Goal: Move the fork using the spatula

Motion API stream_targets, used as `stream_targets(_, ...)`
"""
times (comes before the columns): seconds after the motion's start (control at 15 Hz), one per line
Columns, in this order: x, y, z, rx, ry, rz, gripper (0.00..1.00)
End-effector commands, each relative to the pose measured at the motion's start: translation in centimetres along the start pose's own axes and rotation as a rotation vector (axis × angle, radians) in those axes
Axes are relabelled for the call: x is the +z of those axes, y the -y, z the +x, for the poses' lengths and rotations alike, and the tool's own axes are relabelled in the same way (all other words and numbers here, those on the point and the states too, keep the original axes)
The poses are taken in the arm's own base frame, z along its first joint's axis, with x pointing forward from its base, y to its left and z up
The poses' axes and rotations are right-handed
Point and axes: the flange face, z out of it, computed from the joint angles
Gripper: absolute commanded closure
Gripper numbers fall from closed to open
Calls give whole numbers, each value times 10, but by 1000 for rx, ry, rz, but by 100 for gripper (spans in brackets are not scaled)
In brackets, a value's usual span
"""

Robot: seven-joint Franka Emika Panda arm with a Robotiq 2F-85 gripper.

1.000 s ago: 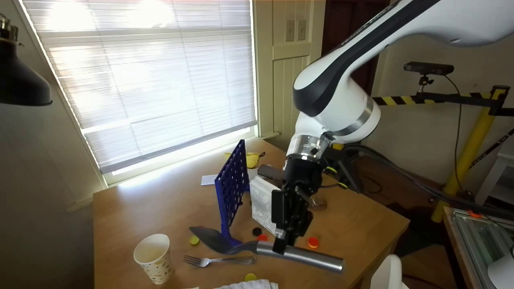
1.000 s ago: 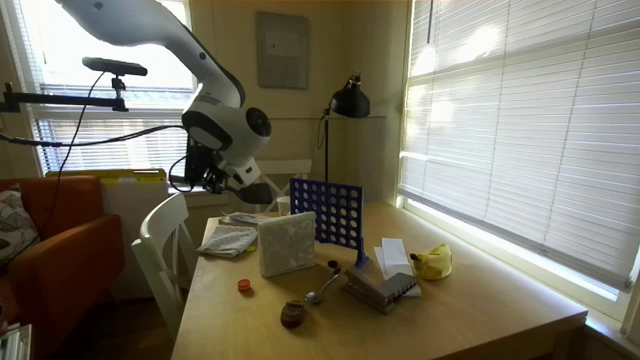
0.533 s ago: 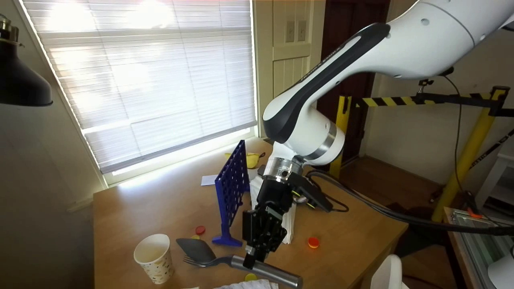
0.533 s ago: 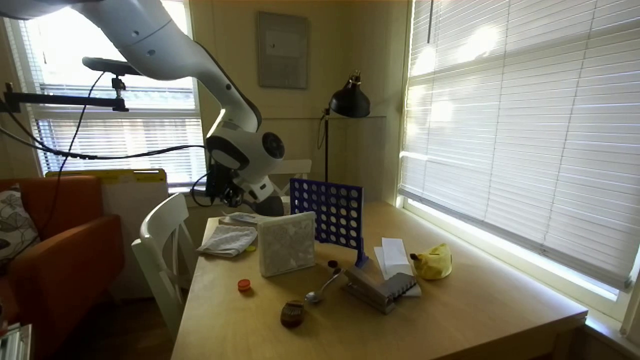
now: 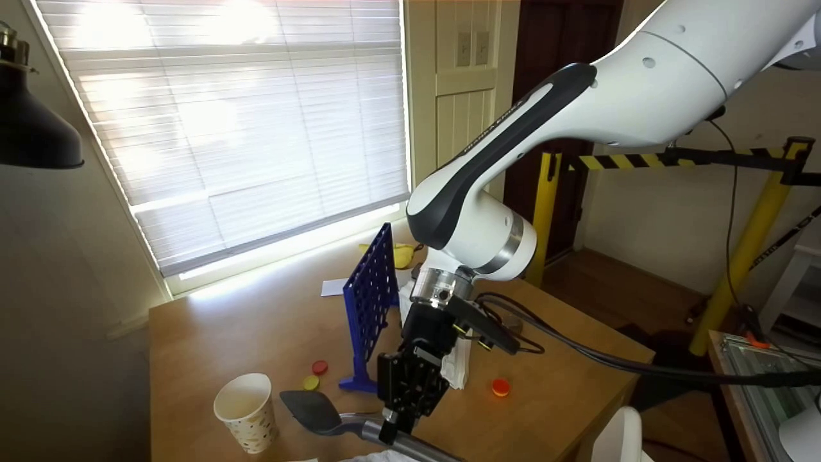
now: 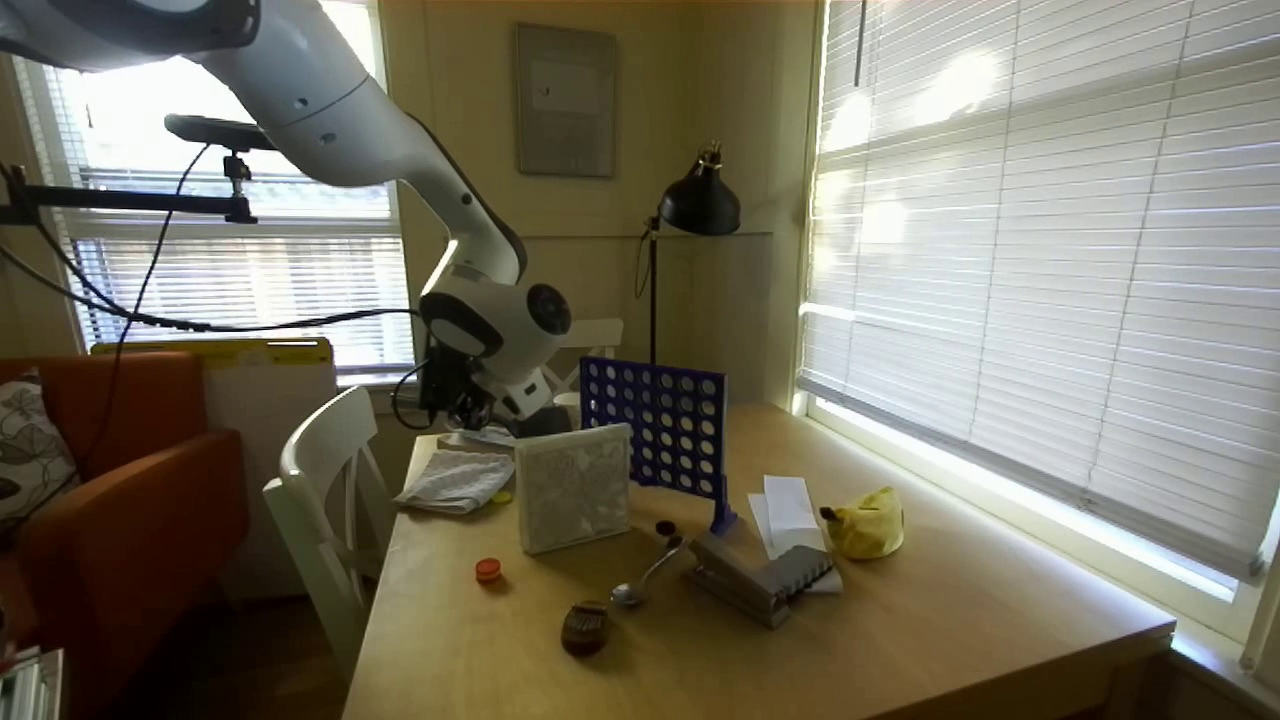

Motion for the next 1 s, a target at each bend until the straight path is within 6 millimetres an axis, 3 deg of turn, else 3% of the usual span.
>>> stream_targets(0.0, 6, -3, 10, 39, -25, 16, 94)
stream_targets(0.53, 13, -26, 16, 115, 3, 10, 94)
stream_targets(0.93, 12, -20, 13, 94, 3, 26, 94)
